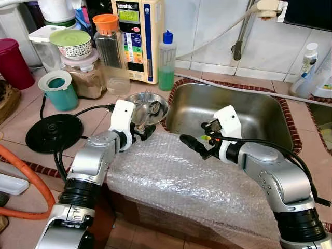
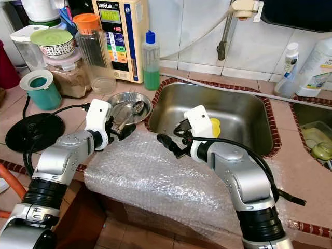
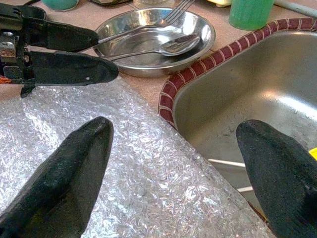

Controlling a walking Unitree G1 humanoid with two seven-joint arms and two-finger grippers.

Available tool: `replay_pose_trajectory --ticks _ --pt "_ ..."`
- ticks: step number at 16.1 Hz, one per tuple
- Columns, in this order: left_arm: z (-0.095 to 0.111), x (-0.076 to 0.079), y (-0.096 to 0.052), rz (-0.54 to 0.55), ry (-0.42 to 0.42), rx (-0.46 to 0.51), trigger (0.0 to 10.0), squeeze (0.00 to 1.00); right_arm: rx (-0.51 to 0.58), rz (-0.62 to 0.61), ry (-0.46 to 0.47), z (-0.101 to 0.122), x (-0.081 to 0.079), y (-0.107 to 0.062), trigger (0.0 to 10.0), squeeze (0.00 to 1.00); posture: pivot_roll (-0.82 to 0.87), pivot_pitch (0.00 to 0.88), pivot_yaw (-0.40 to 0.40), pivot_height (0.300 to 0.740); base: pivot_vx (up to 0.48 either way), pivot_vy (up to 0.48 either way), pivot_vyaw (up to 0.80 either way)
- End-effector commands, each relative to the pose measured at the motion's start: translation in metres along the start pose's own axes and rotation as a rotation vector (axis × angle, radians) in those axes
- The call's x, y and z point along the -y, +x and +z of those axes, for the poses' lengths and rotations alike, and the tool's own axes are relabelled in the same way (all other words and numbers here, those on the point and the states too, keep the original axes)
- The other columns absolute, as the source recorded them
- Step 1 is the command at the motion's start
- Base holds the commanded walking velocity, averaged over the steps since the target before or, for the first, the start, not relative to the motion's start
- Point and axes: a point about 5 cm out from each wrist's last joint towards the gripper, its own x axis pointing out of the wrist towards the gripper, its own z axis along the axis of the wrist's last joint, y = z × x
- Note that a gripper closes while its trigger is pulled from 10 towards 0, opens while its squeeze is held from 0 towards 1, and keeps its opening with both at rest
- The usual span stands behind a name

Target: Kitchen organization

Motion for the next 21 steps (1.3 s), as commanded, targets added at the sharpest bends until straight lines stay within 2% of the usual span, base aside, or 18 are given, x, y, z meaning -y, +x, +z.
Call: replay_pose_trajectory --ticks 1,2,3,21 --pt "-0.0041 -0.0012 -0.0014 0.007 0.013 -0.023 4.3 0.00 -0.001 -0.003 -0.014 0.0016 -0.0015 -0.0020 10.0 0.00 0.03 0.000 0.046 0.740 0.000 0.000 0.00" --pt "-0.0050 -0.0014 -0.0013 0.008 0.015 -0.026 1.2 0.00 0.000 -0.010 -0.016 0.0022 -0.0003 -0.0022 10.0 0.00 0.03 0.000 0.046 0.740 0.000 0.000 0.00" --pt "-0.0051 -0.0020 -0.0013 0.013 0.015 -0.027 0.0 0.00 0.000 -0.015 -0.016 0.0023 0.0006 -0.0024 10.0 0.00 0.03 0.000 0.046 0.740 0.000 0.000 0.00" --pt "-0.0021 -0.0095 -0.0032 0.050 0.023 -0.011 0.0 0.00 -0.009 -0.036 -0.032 0.0024 0.0052 -0.0008 10.0 0.00 0.04 0.000 0.036 0.740 0.000 0.000 0.00"
